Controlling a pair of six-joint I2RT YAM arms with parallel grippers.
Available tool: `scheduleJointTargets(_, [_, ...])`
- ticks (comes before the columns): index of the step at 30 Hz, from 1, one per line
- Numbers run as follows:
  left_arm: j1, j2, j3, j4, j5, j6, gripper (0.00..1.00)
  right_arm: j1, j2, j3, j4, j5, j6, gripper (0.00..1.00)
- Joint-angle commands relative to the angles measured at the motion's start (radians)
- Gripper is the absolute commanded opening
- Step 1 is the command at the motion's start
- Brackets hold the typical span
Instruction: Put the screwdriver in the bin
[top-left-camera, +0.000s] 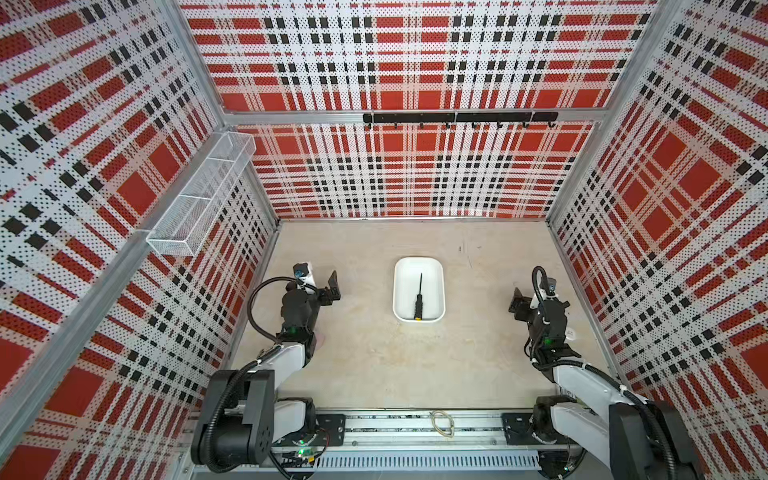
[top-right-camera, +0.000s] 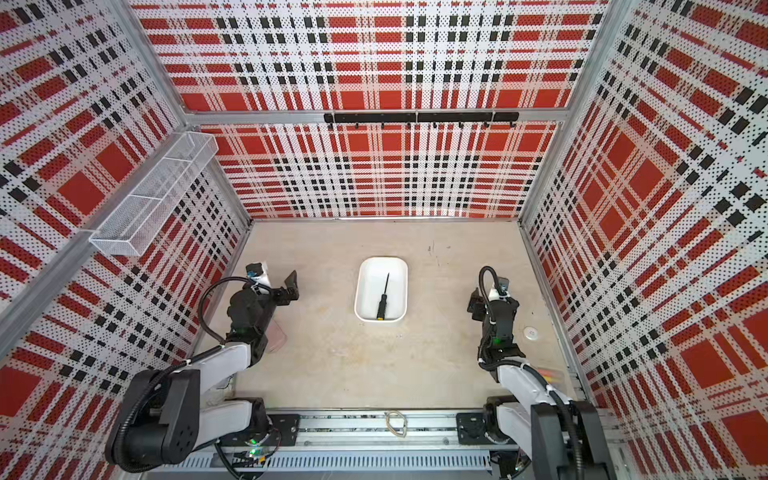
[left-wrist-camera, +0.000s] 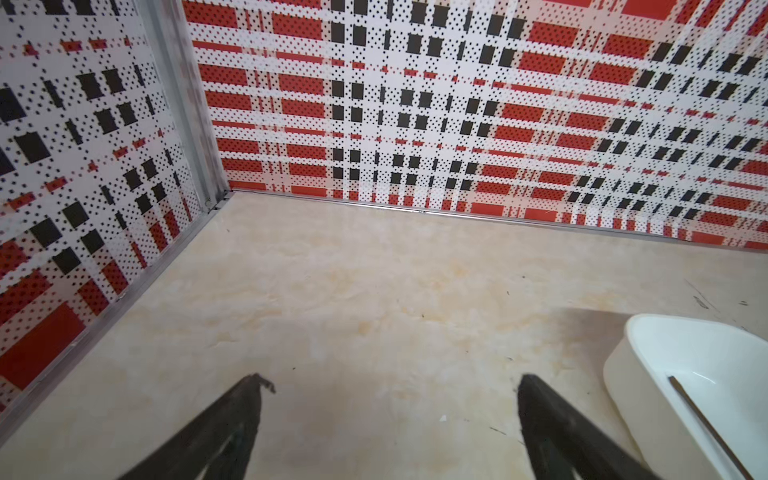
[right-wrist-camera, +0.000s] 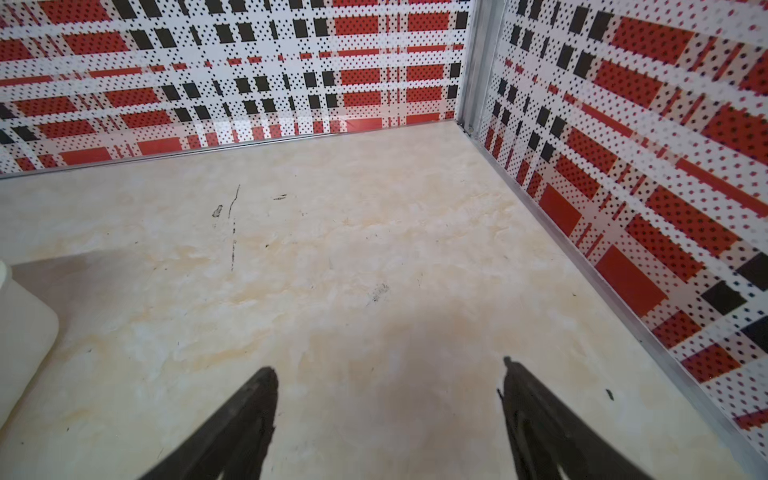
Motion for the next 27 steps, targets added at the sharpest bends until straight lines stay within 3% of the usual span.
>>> scheduleJointTargets(1, [0.016,0.021,-0.027,0.137,-0.002,0.025,0.98,-0.011,0.064,-0.011,0.198,-0.037,-0.017,0.86])
scheduleJointTargets(12, [0.038,0.153,-0.067,0.368,0.001,0.039,0.98,-0.029,0.252,0.008,0.433,-0.046,-0.045,0.86])
scheduleJointTargets(27, [0.041,0.268,-0.075,0.504,-0.009,0.052,0.98,-0.032,0.479,0.014,0.68,-0.104,-0.086,0.86])
